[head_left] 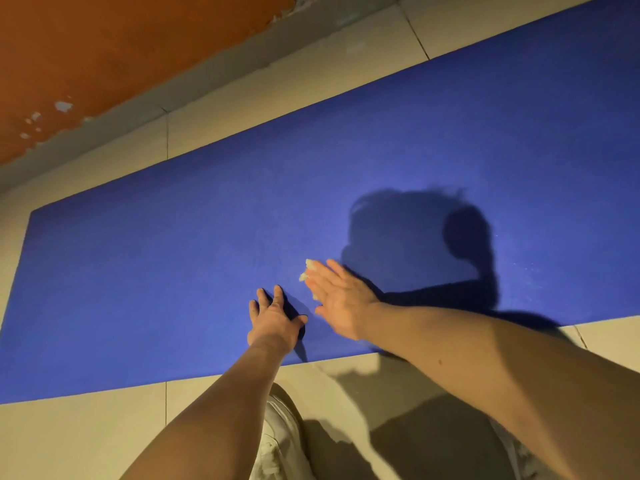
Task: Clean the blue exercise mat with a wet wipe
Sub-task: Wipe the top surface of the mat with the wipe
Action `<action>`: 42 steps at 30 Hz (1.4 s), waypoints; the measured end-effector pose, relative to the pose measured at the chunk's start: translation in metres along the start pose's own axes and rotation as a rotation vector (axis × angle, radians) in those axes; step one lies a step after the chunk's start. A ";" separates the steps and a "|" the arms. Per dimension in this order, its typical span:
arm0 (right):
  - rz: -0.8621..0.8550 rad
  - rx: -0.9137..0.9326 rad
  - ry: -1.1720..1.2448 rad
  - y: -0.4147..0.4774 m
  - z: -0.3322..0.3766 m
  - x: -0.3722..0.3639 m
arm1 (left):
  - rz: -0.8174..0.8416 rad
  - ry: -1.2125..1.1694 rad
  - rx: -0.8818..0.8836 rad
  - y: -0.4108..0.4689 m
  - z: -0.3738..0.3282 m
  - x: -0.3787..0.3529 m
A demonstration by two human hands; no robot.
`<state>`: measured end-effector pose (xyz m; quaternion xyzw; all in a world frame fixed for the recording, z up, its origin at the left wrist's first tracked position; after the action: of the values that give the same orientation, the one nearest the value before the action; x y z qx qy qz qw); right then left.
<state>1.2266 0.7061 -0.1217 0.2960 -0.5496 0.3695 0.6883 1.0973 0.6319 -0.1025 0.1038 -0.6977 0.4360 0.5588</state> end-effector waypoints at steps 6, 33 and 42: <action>0.023 -0.339 -0.174 -0.013 -0.098 0.017 | -0.004 -0.008 -0.014 -0.002 -0.002 0.000; 0.012 -0.359 -0.011 -0.055 -0.051 0.003 | -0.039 -0.031 -0.072 -0.028 0.017 -0.009; 0.080 0.135 0.026 -0.078 0.036 -0.008 | -0.097 -0.038 -0.071 -0.044 0.028 -0.021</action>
<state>1.2713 0.6319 -0.1215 0.3147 -0.5260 0.4365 0.6586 1.1133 0.5777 -0.0985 0.1259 -0.7175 0.3814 0.5691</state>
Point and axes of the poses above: each hand's wrist, its own y-axis towards the middle knuckle, its own x-axis out of the back of the hand, z = x × y, the point moved 7 cm from there along y, towards the middle knuckle, and after that the axes turned 10 degrees about -z, right-handed, at the moved point
